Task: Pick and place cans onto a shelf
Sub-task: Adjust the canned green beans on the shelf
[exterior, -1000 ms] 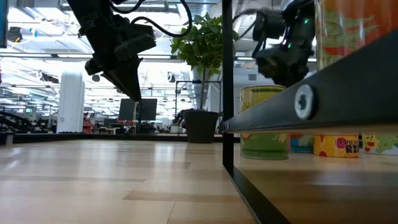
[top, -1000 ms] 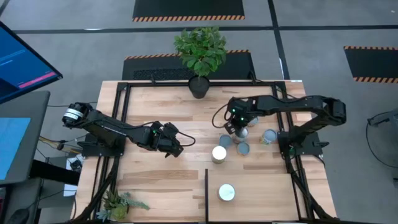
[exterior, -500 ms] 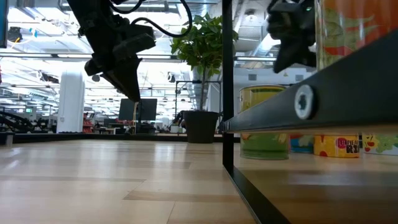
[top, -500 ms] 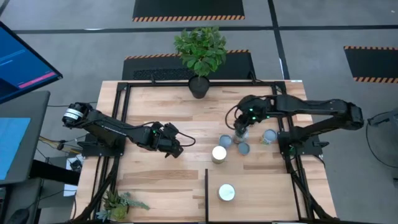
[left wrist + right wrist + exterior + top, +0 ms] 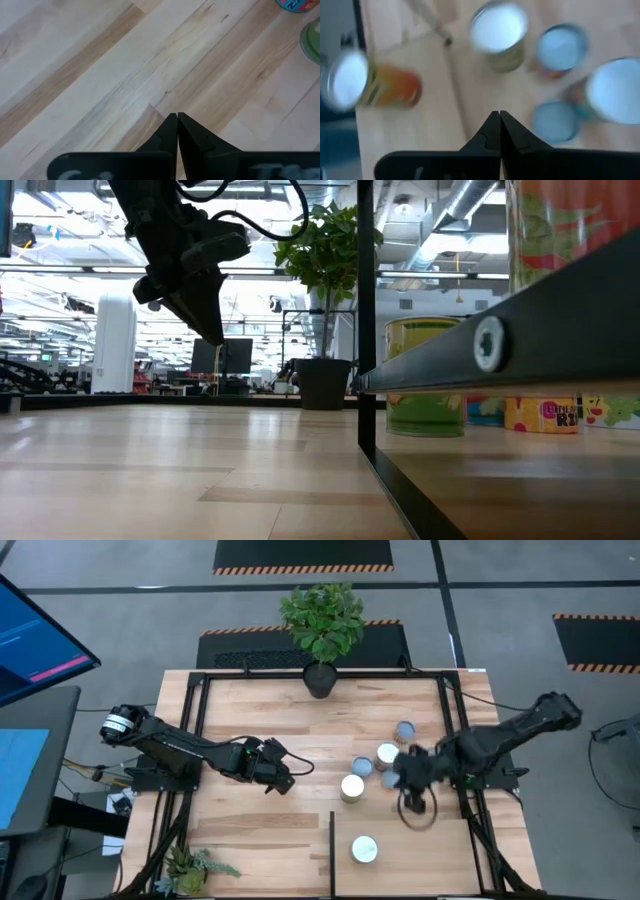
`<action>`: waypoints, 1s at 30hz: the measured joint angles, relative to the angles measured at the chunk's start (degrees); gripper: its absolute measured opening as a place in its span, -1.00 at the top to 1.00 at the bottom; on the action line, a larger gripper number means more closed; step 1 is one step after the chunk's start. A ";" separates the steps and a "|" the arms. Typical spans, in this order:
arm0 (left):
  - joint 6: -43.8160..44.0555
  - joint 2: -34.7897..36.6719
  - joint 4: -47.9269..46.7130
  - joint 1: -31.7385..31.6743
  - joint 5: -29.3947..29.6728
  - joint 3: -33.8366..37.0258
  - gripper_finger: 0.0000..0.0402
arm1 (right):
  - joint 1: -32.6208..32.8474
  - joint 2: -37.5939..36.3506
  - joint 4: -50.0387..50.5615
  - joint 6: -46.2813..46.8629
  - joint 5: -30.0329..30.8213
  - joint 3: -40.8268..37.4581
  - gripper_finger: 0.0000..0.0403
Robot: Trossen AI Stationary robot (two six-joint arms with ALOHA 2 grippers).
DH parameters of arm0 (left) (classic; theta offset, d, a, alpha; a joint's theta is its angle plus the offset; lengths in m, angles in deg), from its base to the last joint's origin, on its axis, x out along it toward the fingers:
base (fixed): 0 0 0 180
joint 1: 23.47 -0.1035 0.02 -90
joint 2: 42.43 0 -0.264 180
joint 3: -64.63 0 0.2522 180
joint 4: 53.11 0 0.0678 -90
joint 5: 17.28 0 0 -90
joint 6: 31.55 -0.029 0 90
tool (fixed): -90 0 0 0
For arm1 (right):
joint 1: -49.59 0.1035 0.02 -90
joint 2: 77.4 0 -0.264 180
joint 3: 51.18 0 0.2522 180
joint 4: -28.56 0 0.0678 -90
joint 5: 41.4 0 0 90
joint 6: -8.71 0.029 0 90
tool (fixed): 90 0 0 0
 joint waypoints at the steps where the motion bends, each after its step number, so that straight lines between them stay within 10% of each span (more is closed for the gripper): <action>1: 0.00 0.00 0.01 0.00 0.00 0.00 1.00 | 1.85 1.02 -0.34 0.01 0.09 0.00 0.95; 30: -3.89 0.00 0.01 0.00 0.11 0.01 1.00 | 16.32 35.63 -14.80 3.01 -14.97 19.66 0.96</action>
